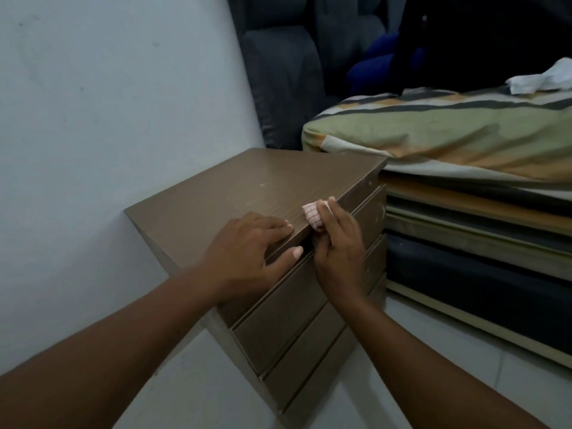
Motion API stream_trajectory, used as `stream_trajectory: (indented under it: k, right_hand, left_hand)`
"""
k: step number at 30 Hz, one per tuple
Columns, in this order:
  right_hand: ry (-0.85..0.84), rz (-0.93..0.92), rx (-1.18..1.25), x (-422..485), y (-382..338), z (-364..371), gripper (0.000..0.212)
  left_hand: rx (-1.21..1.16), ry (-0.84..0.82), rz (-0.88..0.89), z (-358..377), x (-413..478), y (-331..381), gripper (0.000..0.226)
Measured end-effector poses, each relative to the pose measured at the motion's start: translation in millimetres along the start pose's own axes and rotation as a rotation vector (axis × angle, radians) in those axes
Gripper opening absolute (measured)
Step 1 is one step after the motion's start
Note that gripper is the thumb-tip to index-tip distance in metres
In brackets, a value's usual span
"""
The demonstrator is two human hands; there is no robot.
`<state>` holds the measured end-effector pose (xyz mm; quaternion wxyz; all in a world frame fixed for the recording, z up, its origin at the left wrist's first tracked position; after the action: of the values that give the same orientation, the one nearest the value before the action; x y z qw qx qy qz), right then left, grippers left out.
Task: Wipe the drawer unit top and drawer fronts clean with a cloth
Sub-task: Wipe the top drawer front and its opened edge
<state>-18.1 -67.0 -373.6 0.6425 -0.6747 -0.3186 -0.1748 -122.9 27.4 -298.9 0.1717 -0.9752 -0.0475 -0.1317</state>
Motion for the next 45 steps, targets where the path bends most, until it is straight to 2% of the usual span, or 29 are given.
stream_trajectory:
  k: [6,9,13,16,19,21,23,29,33,35,40,45]
  right_hand:
    - [0.013,0.073,0.021,37,38,-11,0.055]
    - [0.018,0.104,-0.042,62,59,-22,0.059]
    - [0.004,0.252,-0.036,108,94,-40,0.062]
    - [0.109,0.362,0.067,129,109,-62,0.056]
    - [0.28,0.314,0.169,104,95,-62,0.048]
    - [0.233,0.195,0.153,77,78,-41,0.046]
    - [0.213,0.153,0.15,68,80,-28,0.047]
    - [0.229,0.287,0.092,124,115,-47,0.053]
    - [0.174,0.476,0.108,155,140,-64,0.057]
    - [0.178,0.524,0.12,156,144,-69,0.05]
    - [0.347,0.48,0.217,110,124,-77,0.027]
    - [0.164,0.295,0.202,43,75,-58,0.033]
  left_hand:
    - [0.069,-0.036,0.048,9,48,14,0.077]
    - [0.099,-0.066,0.055,15,61,19,0.078]
    - [0.083,-0.036,0.069,16,68,21,0.078]
    - [0.093,-0.042,0.101,20,75,23,0.08]
    - [0.028,-0.055,0.078,27,86,21,0.083]
    - [-0.016,-0.055,0.058,30,92,21,0.085]
    - [-0.021,-0.068,0.054,32,95,20,0.087]
    - [-0.009,-0.071,0.065,34,97,21,0.084]
    - [-0.011,-0.061,0.066,33,99,22,0.083]
    - [-0.017,-0.068,0.058,33,99,22,0.082]
    - [0.029,-0.076,0.057,31,99,23,0.076]
    - [0.116,-0.091,0.046,28,95,28,0.061]
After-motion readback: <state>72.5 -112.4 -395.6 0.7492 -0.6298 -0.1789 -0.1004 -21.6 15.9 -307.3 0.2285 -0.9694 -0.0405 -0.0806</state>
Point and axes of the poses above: each hand's wrist, its own x-axis towards the middle knuckle, its own z-axis out of the palm, y = z × x, the point moved 8 cm from there along x, towards the middle knuckle, and after that the axes turned 13 degrees about x, right-handed, at the moved point
